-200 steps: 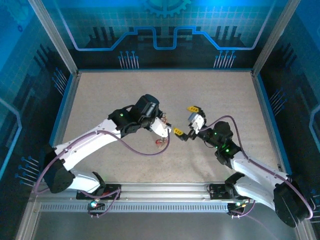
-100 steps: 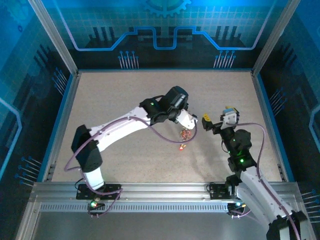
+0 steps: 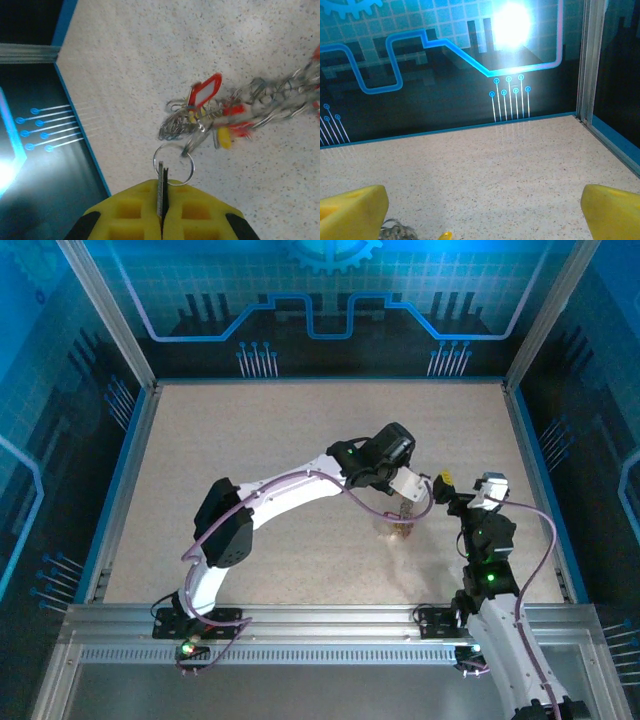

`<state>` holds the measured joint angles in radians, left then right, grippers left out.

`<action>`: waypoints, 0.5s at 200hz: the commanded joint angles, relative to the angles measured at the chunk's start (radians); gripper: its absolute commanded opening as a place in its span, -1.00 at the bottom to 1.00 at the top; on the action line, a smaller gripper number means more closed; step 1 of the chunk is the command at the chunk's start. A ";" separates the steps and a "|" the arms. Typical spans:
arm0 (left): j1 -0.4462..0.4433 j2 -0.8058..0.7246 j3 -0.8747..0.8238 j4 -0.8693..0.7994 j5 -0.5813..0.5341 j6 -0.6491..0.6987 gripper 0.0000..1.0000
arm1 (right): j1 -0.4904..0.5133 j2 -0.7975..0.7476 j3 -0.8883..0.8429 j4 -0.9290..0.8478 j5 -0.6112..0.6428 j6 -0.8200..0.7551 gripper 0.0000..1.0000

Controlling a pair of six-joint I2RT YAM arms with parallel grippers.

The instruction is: Put the keys on the keyring

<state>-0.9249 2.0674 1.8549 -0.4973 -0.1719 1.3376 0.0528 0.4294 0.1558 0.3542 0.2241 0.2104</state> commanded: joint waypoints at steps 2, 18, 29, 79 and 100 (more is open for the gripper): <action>0.038 -0.040 -0.066 0.086 0.043 -0.078 -1.00 | -0.011 0.018 -0.012 0.003 -0.026 0.017 0.99; 0.057 -0.052 -0.100 0.080 0.033 -0.075 -1.00 | -0.011 0.038 -0.010 0.013 -0.040 0.015 0.99; 0.072 -0.065 -0.128 0.071 0.033 -0.077 -1.00 | -0.011 0.047 -0.010 0.018 -0.047 0.015 0.99; 0.157 -0.144 -0.329 0.128 0.039 -0.102 -1.00 | -0.011 0.049 -0.011 0.014 -0.053 0.016 0.99; 0.191 -0.157 -0.380 0.128 0.026 -0.109 -1.00 | -0.011 0.064 -0.012 0.021 -0.061 0.017 0.99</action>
<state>-0.7704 1.9781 1.5326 -0.4011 -0.1593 1.2575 0.0513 0.4847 0.1558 0.3569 0.1757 0.2104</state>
